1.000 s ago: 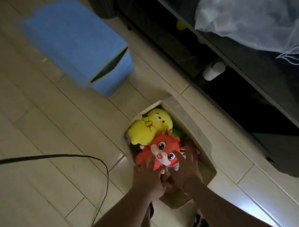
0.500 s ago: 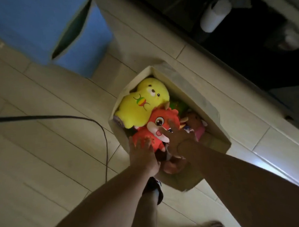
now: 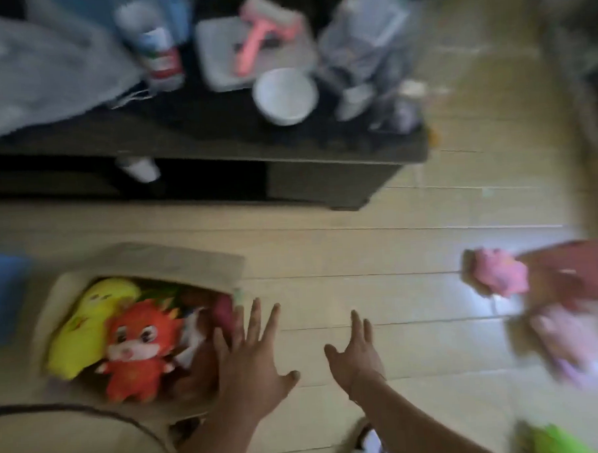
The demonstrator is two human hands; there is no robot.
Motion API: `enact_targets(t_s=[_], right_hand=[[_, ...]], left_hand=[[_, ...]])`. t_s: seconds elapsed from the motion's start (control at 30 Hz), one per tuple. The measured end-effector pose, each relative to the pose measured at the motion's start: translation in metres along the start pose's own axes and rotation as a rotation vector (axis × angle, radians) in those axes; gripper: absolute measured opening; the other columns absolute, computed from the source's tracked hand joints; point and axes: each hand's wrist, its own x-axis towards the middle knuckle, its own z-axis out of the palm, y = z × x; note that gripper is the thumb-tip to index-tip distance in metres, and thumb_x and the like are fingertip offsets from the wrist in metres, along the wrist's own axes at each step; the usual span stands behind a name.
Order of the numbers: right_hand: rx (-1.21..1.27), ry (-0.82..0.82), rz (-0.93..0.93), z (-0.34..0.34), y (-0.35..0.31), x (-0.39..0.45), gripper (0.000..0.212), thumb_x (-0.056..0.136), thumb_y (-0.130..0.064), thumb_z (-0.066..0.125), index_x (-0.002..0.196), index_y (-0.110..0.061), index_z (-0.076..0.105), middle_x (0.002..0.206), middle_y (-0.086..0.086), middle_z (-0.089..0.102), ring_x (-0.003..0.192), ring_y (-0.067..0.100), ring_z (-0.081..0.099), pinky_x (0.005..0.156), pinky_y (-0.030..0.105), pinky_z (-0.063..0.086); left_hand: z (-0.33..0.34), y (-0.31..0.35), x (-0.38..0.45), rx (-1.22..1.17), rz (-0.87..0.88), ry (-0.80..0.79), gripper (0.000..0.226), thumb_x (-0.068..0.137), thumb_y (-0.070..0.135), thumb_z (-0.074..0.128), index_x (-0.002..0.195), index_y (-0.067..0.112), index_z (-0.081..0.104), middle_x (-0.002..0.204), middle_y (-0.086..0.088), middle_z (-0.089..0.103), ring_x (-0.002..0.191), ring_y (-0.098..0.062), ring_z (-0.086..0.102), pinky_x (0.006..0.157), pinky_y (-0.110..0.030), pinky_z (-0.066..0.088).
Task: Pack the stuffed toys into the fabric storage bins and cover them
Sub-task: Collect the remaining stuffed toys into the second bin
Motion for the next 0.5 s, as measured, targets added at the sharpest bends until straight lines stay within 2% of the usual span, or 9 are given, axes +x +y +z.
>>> enact_targets(t_s=[0.07, 0.1, 0.17, 0.3, 0.4, 0.5], right_hand=[[0.154, 0.082, 0.099, -0.046, 0.077, 0.009, 0.084, 0.087, -0.039, 0.054, 0.150, -0.033, -0.002, 0.161, -0.004, -0.007, 0.104, 0.031, 0.064, 0.076, 0.039, 0.058], [0.183, 0.123, 0.113, -0.066, 0.118, 0.010, 0.085, 0.086, -0.039, 0.054, 0.150, -0.034, -0.002, 0.161, -0.005, -0.006, 0.101, 0.032, 0.065, 0.074, 0.041, 0.059], [0.209, 0.183, 0.134, -0.103, 0.195, 0.007, 0.086, 0.084, -0.042, 0.054, 0.149, -0.036, -0.002, 0.160, -0.008, -0.006, 0.112, 0.032, 0.060, 0.079, 0.046, 0.057], [0.283, 0.251, 0.182, -0.159, 0.321, -0.017, 0.086, 0.084, -0.041, 0.056, 0.149, -0.033, 0.000, 0.160, -0.006, -0.007, 0.126, 0.032, 0.050, 0.090, 0.045, 0.052], [0.377, 0.291, 0.231, -0.184, 0.384, -0.031, 0.086, 0.086, -0.039, 0.058, 0.151, -0.027, 0.003, 0.161, 0.000, -0.005, 0.139, 0.027, 0.035, 0.105, 0.036, 0.041], [0.430, 0.309, 0.227, -0.202, 0.416, -0.035, 0.085, 0.088, -0.041, 0.057, 0.151, -0.029, 0.002, 0.161, -0.003, -0.006, 0.143, 0.023, 0.026, 0.106, 0.034, 0.035]], left_hand=[[0.012, 0.076, 0.001, -0.019, 0.059, 0.004, 0.122, 0.063, 0.076, 0.060, 0.148, 0.042, -0.020, 0.157, 0.007, -0.030, 0.146, -0.023, -0.025, 0.114, -0.061, -0.005], [0.021, 0.116, -0.002, -0.018, 0.078, -0.014, 0.124, 0.063, 0.077, 0.061, 0.146, 0.042, -0.024, 0.155, 0.007, -0.035, 0.146, -0.023, -0.028, 0.114, -0.061, -0.006], [0.040, 0.191, -0.011, -0.003, 0.101, -0.057, 0.127, 0.062, 0.079, 0.061, 0.144, 0.042, -0.028, 0.154, 0.007, -0.039, 0.146, -0.025, -0.027, 0.114, -0.062, -0.005], [0.076, 0.325, -0.039, 0.029, 0.171, -0.151, 0.128, 0.062, 0.080, 0.060, 0.143, 0.042, -0.031, 0.154, 0.005, -0.038, 0.146, -0.027, -0.027, 0.114, -0.064, -0.003], [0.095, 0.398, -0.053, 0.060, 0.246, -0.212, 0.128, 0.063, 0.078, 0.061, 0.144, 0.041, -0.030, 0.154, 0.006, -0.038, 0.146, -0.027, -0.028, 0.114, -0.064, -0.003], [0.109, 0.447, -0.052, 0.095, 0.297, -0.232, 0.128, 0.063, 0.079, 0.061, 0.144, 0.041, -0.031, 0.154, 0.005, -0.037, 0.146, -0.026, -0.028, 0.114, -0.063, -0.004]])
